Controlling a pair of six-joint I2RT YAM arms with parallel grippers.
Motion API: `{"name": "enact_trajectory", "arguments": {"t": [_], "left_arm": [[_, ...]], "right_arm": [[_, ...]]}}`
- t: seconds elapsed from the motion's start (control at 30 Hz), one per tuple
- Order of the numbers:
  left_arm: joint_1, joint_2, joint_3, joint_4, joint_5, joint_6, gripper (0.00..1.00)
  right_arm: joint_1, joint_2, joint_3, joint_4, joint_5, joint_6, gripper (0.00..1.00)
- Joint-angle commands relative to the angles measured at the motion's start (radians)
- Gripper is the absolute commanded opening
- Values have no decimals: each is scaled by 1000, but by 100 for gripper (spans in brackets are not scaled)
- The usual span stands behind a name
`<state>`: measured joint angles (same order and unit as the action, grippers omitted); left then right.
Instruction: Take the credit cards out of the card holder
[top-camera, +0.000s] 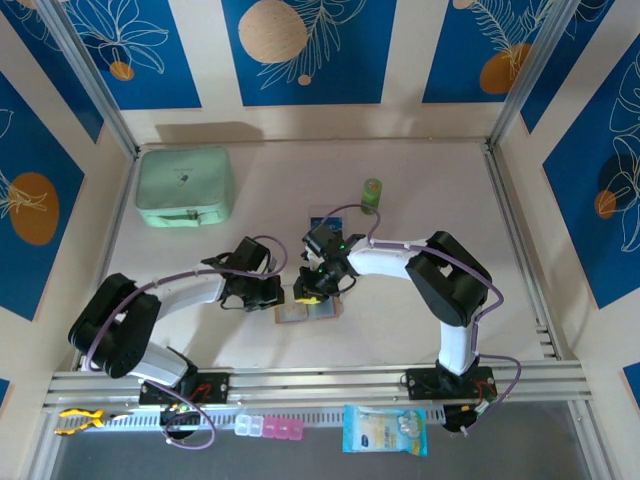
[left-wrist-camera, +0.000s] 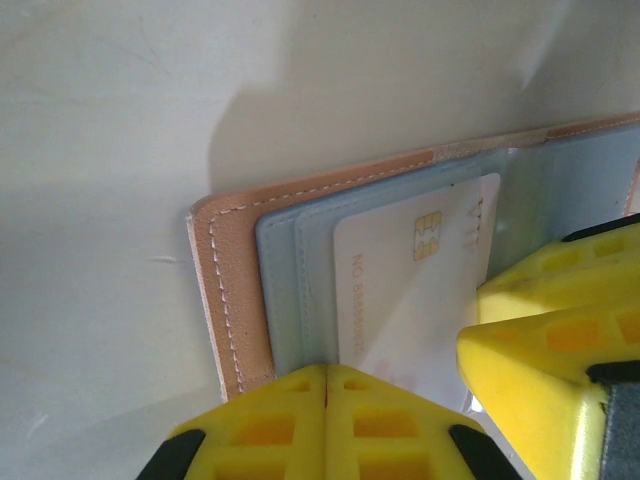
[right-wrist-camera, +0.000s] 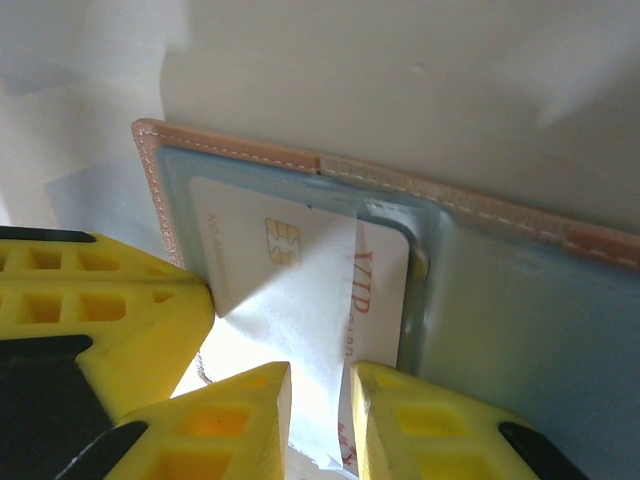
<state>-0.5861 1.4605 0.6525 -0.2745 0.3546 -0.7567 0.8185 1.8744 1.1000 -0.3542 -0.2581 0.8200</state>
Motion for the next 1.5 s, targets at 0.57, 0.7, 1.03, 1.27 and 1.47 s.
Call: {"name": "enact_trajectory", "arguments": {"t": [0.57,0.7,1.03,1.27,1.47], "left_arm": [[8,-26,32,-72,-6,21,4],[-5,-28,57,-76,10,19,4],[-52,28,65,-62,-2,8,0],[-52,55,58,-56,-6,15,0],[-52,69,55,-59,-14,19,0]], "right_arm": [[8,-61,19,-78,54,-14,24],[6,-83,9,-75,58,-14,24],[-14,-76,-11,-72,50,-16,24],[-19,-39,-12,-75,45,-21,24],[-19,-22,-20,-70,47,-21,24]]}}
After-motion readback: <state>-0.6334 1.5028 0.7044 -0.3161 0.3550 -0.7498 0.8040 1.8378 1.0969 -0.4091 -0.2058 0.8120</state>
